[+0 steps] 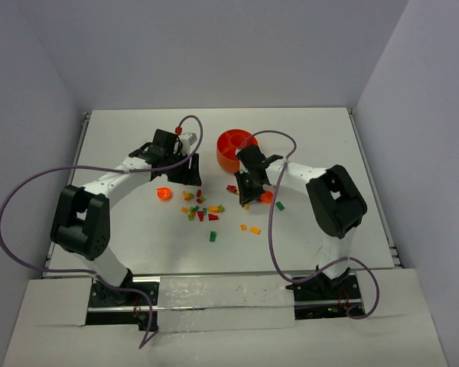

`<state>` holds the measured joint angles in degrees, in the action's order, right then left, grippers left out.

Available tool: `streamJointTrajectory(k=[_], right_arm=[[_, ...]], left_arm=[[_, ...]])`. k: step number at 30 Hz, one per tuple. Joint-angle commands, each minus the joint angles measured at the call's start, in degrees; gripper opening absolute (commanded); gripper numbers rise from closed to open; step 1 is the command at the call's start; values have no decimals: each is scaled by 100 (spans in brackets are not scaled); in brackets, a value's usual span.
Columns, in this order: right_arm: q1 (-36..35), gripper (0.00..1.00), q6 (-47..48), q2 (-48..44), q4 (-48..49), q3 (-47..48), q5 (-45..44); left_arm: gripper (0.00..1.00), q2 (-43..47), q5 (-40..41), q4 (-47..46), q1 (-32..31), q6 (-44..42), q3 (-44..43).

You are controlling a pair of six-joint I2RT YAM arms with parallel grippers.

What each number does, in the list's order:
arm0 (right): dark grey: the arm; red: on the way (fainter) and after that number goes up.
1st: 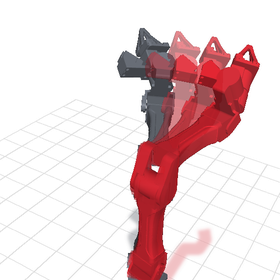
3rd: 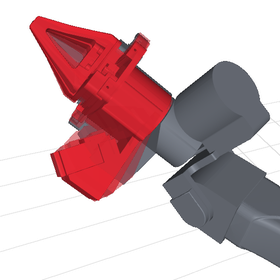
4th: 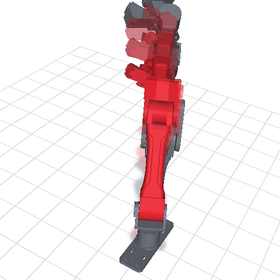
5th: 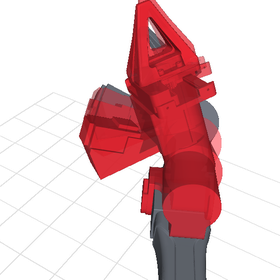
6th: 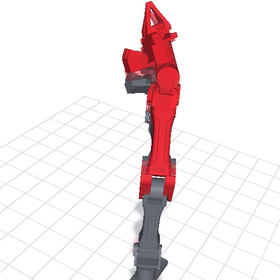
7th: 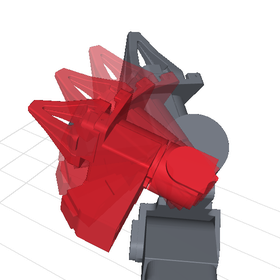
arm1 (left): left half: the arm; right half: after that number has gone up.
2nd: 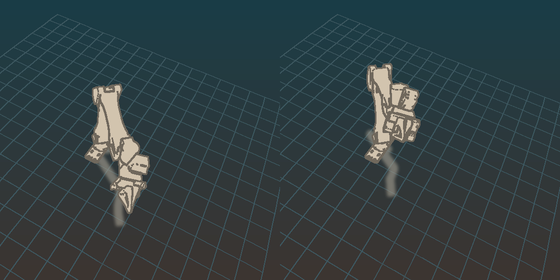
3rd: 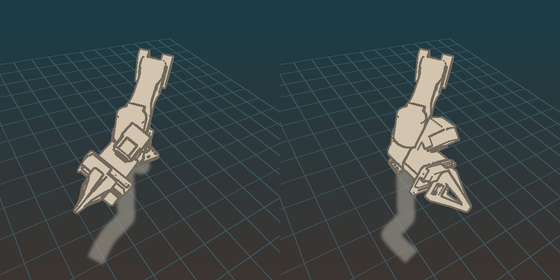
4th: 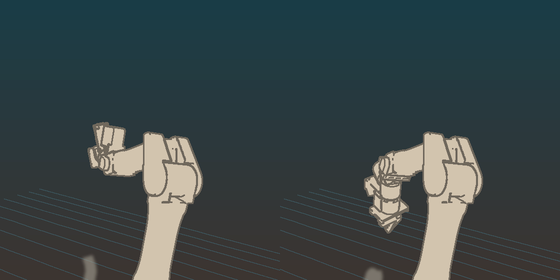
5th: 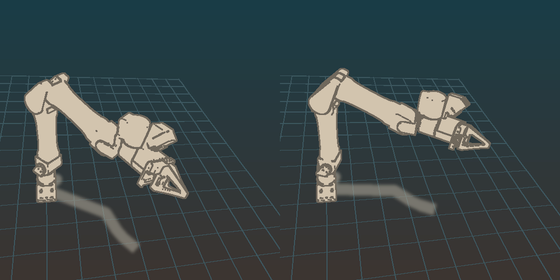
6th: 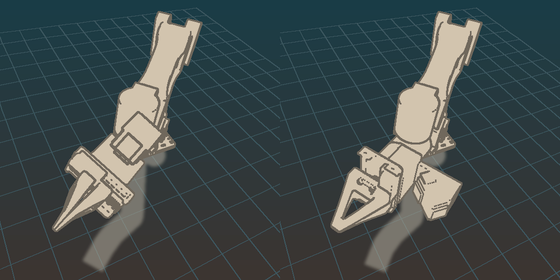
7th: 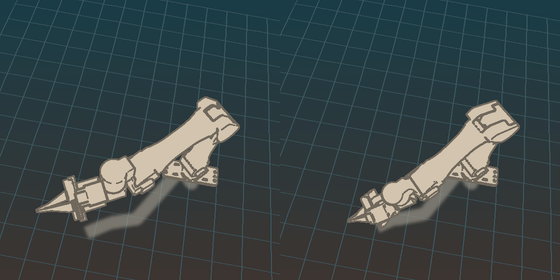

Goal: Sort the legos into containers by color

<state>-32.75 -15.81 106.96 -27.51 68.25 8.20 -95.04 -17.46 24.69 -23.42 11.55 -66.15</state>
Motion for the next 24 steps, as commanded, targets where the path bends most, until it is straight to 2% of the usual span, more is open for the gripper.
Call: streamJointTrajectory(k=[1,3,7,10,17,24], right_arm=[[48,14,-34,-356,59,-47,310],[95,11,15,-565,83,-133,495],[234,5,179,-1270,171,-351,1214],[243,0,289,-1804,399,-511,1634],[113,0,534,-2393,898,-845,1910],[-231,0,1027,-2572,789,-693,1762]], left_arm=[[61,369,-397,-217,30,-2,-11],[60,457,-596,-288,30,-26,66],[59,799,-1731,-545,26,45,238],[62,926,-2362,-712,13,429,259],[64,676,-2844,-723,-3,1231,115],[64,293,-3217,-629,-117,1598,-146]])
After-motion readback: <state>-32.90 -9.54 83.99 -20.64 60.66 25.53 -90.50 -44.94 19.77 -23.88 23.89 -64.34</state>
